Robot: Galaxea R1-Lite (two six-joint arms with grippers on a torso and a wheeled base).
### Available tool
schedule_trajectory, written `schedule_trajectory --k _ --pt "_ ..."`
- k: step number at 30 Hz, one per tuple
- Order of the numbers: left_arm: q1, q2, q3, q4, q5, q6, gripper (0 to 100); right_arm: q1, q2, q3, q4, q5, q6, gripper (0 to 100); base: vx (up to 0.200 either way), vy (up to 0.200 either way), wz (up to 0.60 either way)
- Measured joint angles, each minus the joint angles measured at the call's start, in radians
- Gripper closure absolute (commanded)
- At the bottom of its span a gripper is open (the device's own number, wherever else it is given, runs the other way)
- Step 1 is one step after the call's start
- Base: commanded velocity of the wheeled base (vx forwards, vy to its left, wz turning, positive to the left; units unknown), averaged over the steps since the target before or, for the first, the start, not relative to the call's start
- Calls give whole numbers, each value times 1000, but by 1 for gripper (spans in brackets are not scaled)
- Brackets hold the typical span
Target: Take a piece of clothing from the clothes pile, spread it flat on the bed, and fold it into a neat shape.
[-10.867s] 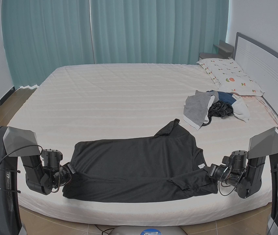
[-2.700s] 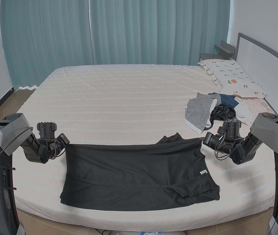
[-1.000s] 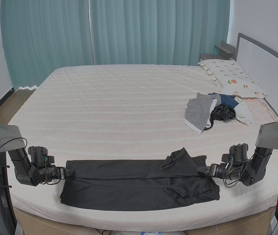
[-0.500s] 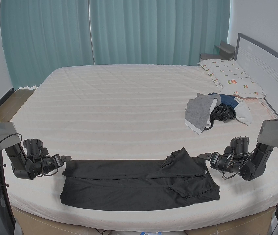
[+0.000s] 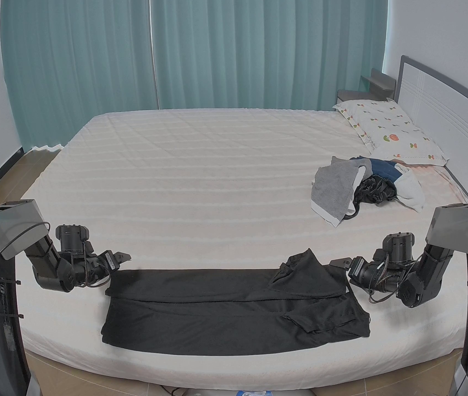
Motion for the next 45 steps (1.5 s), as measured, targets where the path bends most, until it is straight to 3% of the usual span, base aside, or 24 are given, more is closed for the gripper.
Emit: schedule_trajectory --k 10,11,31,32,40,45 --pt "-8 28 -16 -7 7 0 0 3 17 13 -23 -3 -4 0 0 0 0" --pt "-8 29 -17 -6 7 0 100 3 17 10 -21 -3 -4 0 0 0 0" --pt "-7 38 -17 -27 13 -7 100 16 62 -103 -13 -45 4 0 0 0 0" --pt "-7 38 -17 -27 13 -8 100 18 65 -108 -12 -46 4 100 0 0 0" --pt "-7 39 -14 -27 13 -10 100 31 82 -125 -11 -60 -2 100 0 0 0" --pt "-5 38 -14 -27 13 -10 100 31 86 -125 -11 -119 -3 100 0 0 0"
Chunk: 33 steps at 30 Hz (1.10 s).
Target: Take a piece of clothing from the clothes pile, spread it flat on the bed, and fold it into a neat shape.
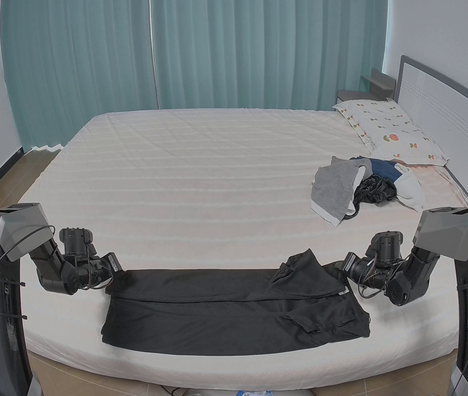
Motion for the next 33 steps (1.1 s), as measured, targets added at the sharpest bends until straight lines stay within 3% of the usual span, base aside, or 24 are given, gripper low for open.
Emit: schedule_trajectory --k 33 --pt "13 -2 8 -43 -1 0 100 -49 6 -2 -58 -12 5 100 0 0 0"
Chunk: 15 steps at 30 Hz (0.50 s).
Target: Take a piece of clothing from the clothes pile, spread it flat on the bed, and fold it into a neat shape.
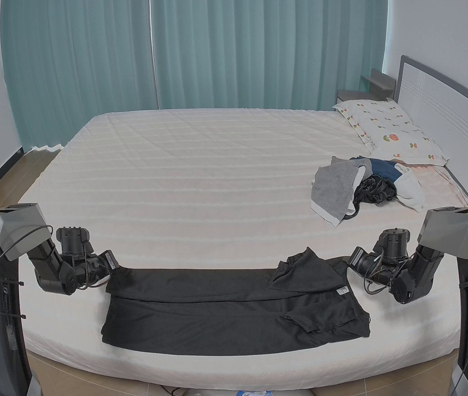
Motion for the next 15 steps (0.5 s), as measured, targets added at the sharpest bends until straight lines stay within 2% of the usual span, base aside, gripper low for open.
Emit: schedule_trajectory --k 10,11,13,14,15 --pt "0 -1 3 0 -1 1 100 -13 1 3 5 2 -4 100 0 0 0" --pt "1 -1 3 0 -1 1 100 -13 1 4 8 2 -4 0 0 0 0" --pt "1 -1 6 -1 -1 1 100 -13 1 6 11 3 -4 0 0 0 0" --pt "0 -2 10 -1 -1 1 0 -13 1 6 12 4 -5 0 0 0 0" --pt "0 -3 14 -1 -2 1 0 -13 1 7 11 5 -5 0 0 0 0"
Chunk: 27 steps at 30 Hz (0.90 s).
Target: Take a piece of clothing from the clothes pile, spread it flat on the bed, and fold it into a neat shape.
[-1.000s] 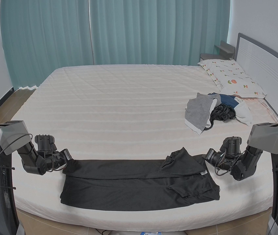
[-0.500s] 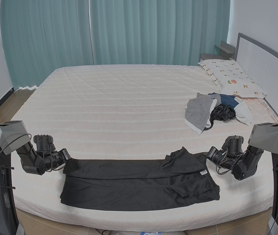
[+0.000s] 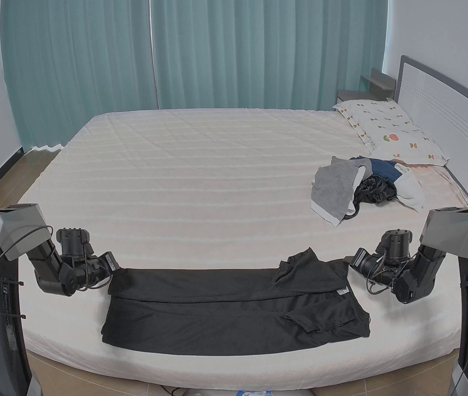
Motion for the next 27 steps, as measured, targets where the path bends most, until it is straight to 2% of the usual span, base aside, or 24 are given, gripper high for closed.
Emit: schedule_trajectory --k 10,18,21,27 --pt "4 -31 9 -18 0 -10 0 2 -10 3 -10 -7 1 0 0 0 0" --pt "13 -143 17 -2 0 -87 0 11 -87 18 5 -91 -38 0 0 0 0" --pt "8 -173 23 25 0 -91 0 13 -129 40 33 -96 -40 0 0 0 0" --pt "-6 -230 101 60 2 -101 0 40 -243 208 53 -93 -12 0 -200 0 0"
